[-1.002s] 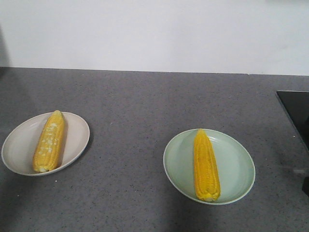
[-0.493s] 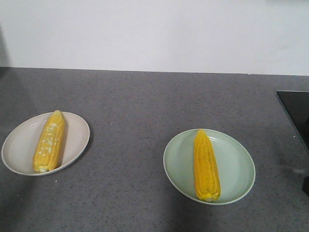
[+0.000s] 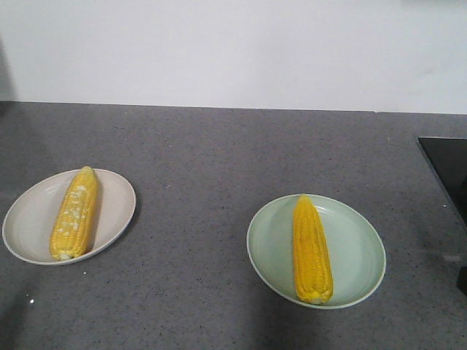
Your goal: Distribute corn equally
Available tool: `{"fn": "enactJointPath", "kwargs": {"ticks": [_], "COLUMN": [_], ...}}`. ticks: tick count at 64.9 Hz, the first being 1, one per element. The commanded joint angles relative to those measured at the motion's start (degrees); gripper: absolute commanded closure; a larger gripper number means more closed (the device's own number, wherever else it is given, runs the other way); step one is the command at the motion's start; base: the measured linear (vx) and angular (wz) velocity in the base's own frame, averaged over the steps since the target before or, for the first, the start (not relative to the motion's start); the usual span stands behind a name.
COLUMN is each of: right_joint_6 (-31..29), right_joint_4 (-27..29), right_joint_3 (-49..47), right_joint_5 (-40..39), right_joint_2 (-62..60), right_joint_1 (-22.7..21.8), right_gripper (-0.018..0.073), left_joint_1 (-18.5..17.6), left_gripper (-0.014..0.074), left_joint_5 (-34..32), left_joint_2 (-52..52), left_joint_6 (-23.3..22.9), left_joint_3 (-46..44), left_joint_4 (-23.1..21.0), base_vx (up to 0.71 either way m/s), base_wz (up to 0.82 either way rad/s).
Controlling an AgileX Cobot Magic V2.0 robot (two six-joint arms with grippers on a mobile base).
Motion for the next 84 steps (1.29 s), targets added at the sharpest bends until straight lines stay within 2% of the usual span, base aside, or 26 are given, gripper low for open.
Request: {"fn": "enactJointPath", "kwargs": {"ticks": [1, 77, 84], "right_joint_6": [-0.29, -0.37, 2.64], "right_joint_4": [0.24, -0.16, -2.13], "right_joint_3": [-1.63, -1.63, -1.63], "right_joint_5": [-3.93, -3.92, -4.32], "right_joint_2": [-0.01, -0.01, -0.08], "right_joint_1": [-0.25, -0.25, -0.25], "right_gripper": [0.057, 0.057, 0.057], "left_joint_1": [0.14, 0.14, 0.14], "left_gripper": [0.0603, 0.0603, 0.0603], "left_joint_5": [-5.78, -6.2, -6.2], "left_joint_2": [-1.12, -1.12, -1.12], "left_joint_6": [0.01, 0.01, 0.01], "left_joint_3": [0.9, 0.85, 0.85], "left_joint_4": [-0.49, -0.56, -0.56], "base_vx": [0.0, 0.0, 0.0], "base_wz": [0.0, 0.0, 0.0]}}
